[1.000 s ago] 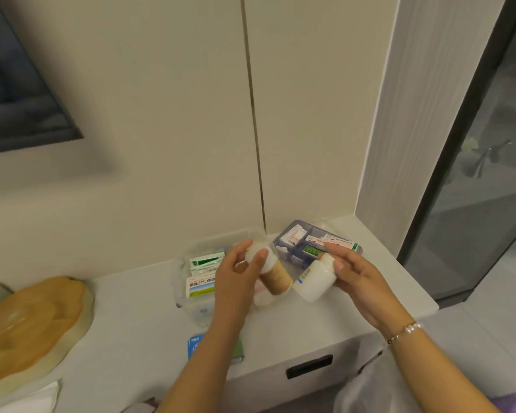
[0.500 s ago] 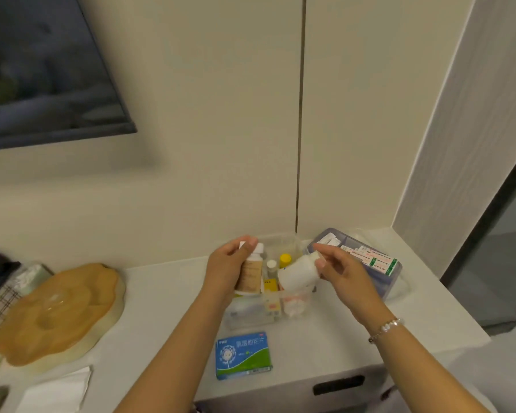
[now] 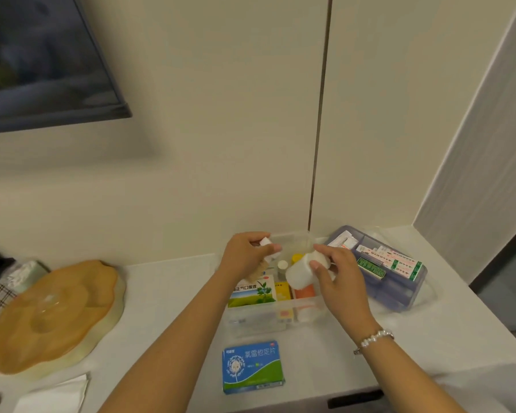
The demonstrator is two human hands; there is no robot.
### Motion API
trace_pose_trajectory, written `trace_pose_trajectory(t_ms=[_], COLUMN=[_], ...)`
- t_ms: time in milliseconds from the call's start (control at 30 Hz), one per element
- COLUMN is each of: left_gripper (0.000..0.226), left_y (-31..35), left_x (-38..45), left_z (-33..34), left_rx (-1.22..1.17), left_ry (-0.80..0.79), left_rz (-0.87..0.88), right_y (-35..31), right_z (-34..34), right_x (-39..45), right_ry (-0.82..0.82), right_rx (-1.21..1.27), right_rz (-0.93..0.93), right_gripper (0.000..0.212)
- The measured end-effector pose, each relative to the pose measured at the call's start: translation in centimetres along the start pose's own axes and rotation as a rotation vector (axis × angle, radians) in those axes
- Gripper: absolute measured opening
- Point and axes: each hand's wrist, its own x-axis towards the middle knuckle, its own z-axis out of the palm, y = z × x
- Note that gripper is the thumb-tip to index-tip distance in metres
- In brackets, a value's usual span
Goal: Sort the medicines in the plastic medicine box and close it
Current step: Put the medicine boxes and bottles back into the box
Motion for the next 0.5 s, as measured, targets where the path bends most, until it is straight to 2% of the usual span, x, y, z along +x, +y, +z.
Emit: trace_pose_trajectory(t_ms=[100,233,500], left_gripper=[0.041,0.029,0.054], left_y=[0.7,0.7,-0.8], left_x=[0.2,0.1,-0.6], left_z=[0.9,2.6,3.7], left_rx=[-0.107,-0.021,0.208], left_ry=[0.029,-0.079,-0.146], left_rz=[-0.020,-0.137,-0.128], right_y=[-0.4,-0.8,-0.3], right_z=[-0.4,-1.1,-1.3], right_x=[0.3,0.4,0.4], right_ry=[0.072,0.105,0.023], right_rx=[-0.032,-0.053,-0.073], right_rz=[-0.042,-0.052,-0.006], right_gripper=[0.030,0.031,0.033])
